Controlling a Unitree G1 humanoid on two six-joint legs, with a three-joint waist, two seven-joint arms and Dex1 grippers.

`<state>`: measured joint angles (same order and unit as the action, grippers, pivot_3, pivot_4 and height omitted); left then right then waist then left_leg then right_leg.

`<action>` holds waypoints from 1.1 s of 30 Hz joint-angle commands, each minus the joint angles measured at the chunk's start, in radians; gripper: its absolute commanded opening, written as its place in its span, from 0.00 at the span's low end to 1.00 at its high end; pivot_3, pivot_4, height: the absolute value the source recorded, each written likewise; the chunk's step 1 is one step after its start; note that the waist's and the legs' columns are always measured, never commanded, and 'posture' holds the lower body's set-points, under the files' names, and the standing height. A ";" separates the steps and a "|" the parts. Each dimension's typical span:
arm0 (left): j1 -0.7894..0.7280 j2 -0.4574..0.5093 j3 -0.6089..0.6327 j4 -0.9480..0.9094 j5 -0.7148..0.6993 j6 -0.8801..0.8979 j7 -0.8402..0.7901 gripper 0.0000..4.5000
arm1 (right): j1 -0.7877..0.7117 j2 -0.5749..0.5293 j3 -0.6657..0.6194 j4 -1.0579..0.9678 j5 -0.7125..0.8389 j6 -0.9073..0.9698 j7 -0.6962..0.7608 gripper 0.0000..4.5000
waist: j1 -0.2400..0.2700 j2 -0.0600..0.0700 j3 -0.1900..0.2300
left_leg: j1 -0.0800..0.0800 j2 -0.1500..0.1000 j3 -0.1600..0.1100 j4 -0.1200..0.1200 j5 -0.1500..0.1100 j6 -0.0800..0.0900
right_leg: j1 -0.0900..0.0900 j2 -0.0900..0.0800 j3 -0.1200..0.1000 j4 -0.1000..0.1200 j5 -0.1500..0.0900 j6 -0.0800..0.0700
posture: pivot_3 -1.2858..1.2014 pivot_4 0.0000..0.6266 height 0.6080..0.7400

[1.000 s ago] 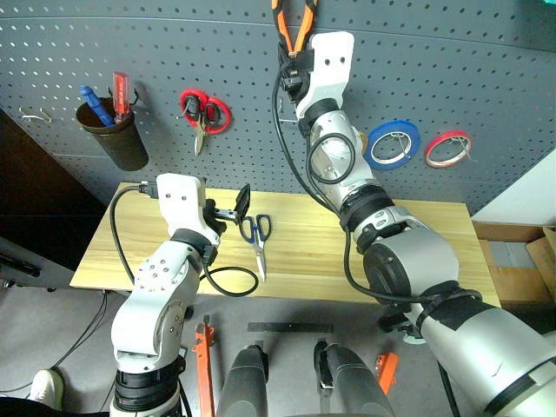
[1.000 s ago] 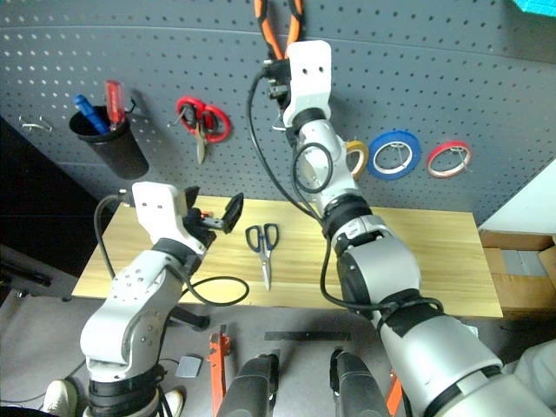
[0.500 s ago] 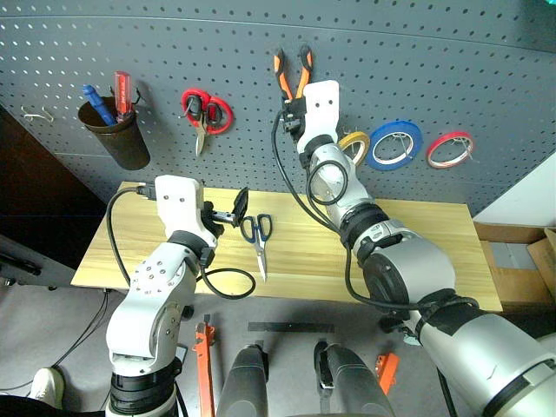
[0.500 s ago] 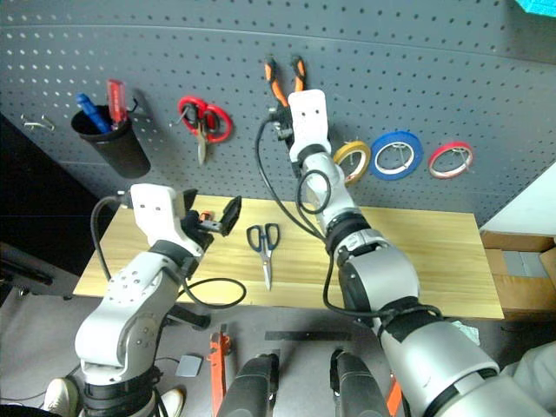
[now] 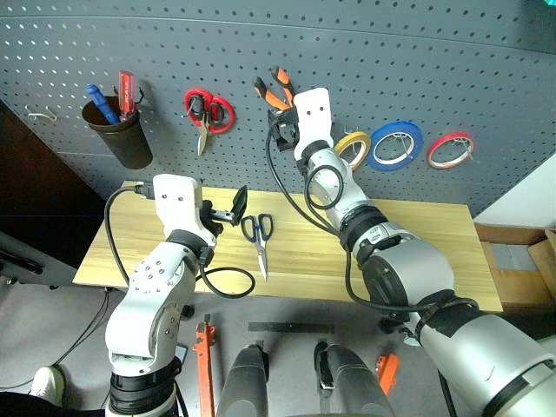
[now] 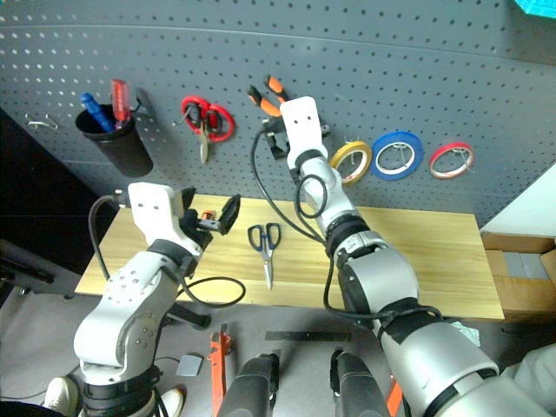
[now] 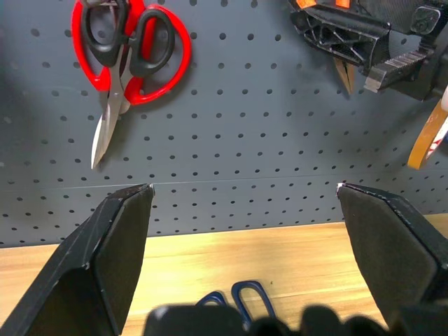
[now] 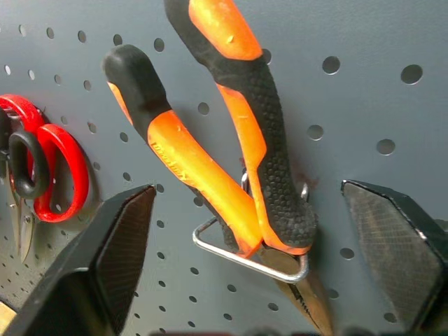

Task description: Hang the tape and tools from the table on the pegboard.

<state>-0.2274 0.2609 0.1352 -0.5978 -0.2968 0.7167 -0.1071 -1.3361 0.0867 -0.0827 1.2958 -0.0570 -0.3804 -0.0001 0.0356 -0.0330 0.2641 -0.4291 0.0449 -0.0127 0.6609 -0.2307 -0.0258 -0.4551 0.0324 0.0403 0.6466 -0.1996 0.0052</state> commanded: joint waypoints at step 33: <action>0.068 -0.321 -0.159 0.352 0.177 0.024 0.269 1.00 | 0.964 -0.581 0.309 -1.517 0.281 0.712 0.917 1.00 | -0.026 0.004 0.004 | 0.003 -0.003 0.002 0.000 0.000 -0.001 | 0.003 0.000 0.001 -0.002 -0.001 0.001 | 0.53 0.45 1.00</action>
<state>-0.1474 -0.0478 -0.0058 -0.2782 -0.1401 0.7429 0.1408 -0.3747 -0.4766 0.2258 -0.2085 0.2193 0.3853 0.8715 0.0094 -0.0292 0.2685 -0.4254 0.0421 -0.0101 0.6607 -0.2305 -0.0265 -0.4516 0.0326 0.0418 0.6452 -0.2006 0.0063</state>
